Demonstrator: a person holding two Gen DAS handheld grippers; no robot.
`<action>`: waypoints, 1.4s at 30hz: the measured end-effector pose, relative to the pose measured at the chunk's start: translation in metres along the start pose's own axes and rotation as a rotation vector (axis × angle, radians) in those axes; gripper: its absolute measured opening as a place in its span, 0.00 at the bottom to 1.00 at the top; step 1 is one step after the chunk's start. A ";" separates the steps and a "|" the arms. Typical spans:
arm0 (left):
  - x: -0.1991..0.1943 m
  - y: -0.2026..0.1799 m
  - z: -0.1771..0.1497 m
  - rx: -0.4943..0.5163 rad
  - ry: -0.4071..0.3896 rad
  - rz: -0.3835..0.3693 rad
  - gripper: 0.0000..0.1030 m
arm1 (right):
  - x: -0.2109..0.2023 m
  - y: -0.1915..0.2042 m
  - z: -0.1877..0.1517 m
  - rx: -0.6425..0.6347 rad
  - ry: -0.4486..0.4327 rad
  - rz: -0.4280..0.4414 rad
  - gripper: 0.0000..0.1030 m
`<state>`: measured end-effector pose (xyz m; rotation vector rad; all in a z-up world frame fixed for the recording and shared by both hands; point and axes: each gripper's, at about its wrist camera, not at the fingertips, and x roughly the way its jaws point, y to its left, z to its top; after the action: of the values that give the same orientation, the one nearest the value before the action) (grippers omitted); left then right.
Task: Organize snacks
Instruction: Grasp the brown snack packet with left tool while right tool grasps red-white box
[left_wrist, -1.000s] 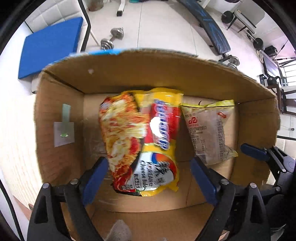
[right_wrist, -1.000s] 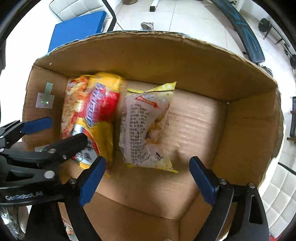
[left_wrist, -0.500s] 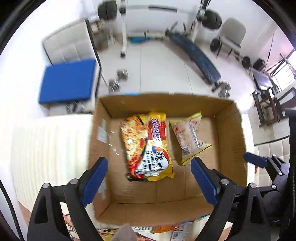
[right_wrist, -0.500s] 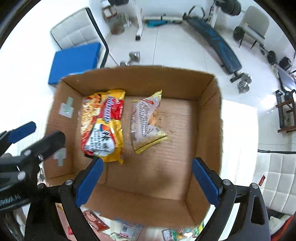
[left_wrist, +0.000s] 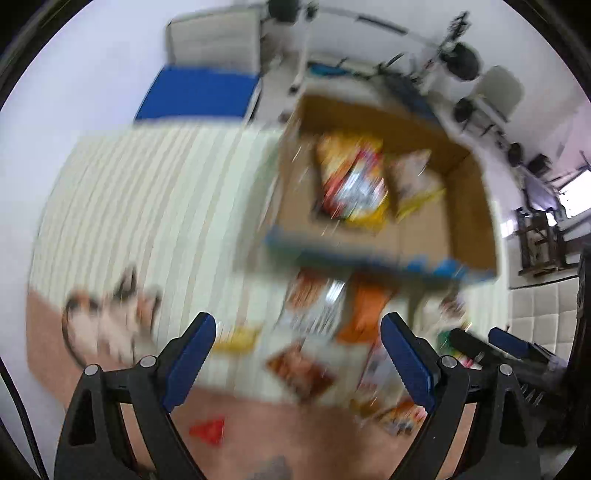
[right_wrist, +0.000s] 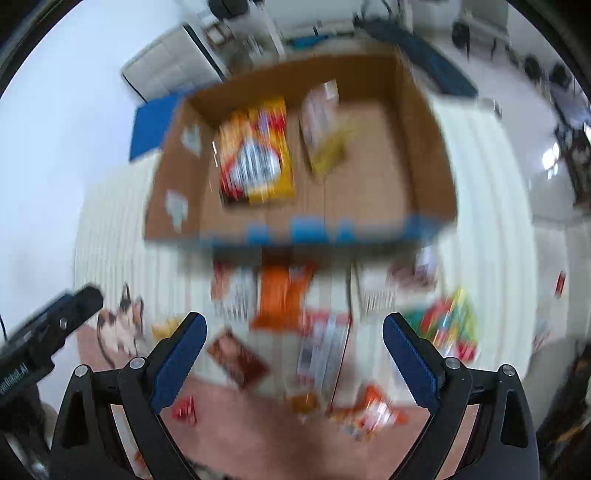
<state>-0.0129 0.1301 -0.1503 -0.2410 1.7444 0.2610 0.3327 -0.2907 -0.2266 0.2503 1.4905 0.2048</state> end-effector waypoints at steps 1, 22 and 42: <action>0.014 0.008 -0.016 -0.013 0.043 0.008 0.89 | 0.011 -0.004 -0.008 0.017 0.029 0.000 0.96; 0.172 0.034 -0.065 -0.370 0.469 -0.099 0.87 | 0.150 -0.008 -0.071 0.039 0.254 -0.226 0.51; 0.192 -0.004 -0.082 0.004 0.458 0.206 0.80 | 0.169 -0.020 -0.123 -0.038 0.353 -0.234 0.54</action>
<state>-0.1240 0.0978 -0.3243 -0.1228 2.2281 0.3730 0.2216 -0.2563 -0.4016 0.0061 1.8490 0.0914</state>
